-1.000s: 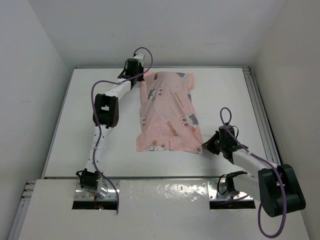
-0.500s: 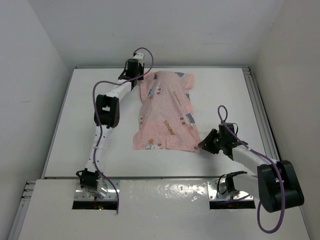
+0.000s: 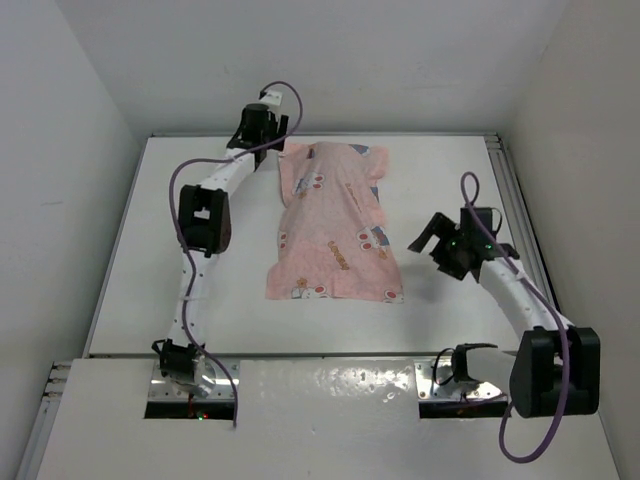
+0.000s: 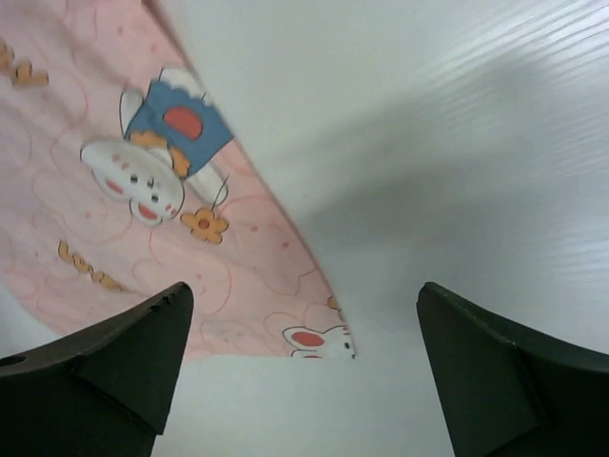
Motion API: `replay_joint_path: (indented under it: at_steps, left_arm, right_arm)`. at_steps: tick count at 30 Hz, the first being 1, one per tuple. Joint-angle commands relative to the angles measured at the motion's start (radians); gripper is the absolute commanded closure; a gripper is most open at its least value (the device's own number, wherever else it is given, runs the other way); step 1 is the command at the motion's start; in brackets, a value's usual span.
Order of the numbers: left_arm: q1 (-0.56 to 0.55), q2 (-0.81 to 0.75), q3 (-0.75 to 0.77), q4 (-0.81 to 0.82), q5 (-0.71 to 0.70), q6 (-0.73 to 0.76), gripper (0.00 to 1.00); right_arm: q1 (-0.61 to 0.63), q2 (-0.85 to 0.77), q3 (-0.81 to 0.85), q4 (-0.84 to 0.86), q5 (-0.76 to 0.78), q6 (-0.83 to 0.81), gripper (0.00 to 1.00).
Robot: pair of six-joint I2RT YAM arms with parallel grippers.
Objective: Put the pillow into the pillowcase
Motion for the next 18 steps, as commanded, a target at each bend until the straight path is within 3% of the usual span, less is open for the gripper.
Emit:
replay_joint_path:
  at_steps: [1,6,10,18]
  left_arm:
    - [0.006,-0.267,-0.052,-0.036,-0.039,0.107,0.28]
    - [0.008,-0.513,-0.281,-0.245,0.018,0.256,0.13]
    - [0.020,-0.690,-0.527,-0.221,-0.152,0.316,0.08]
    - [0.167,-0.914,-0.762,-0.360,0.002,0.150,0.07]
  right_arm:
    - [-0.076,-0.024,0.138,-0.217,0.125,-0.086,0.01]
    - [-0.157,0.057,0.368,-0.366,0.199,-0.166,0.01]
    - [-0.202,0.117,0.549,-0.475,0.317,-0.154,0.01]
    - [-0.251,0.183,0.694,-0.581,0.378,-0.156,0.01]
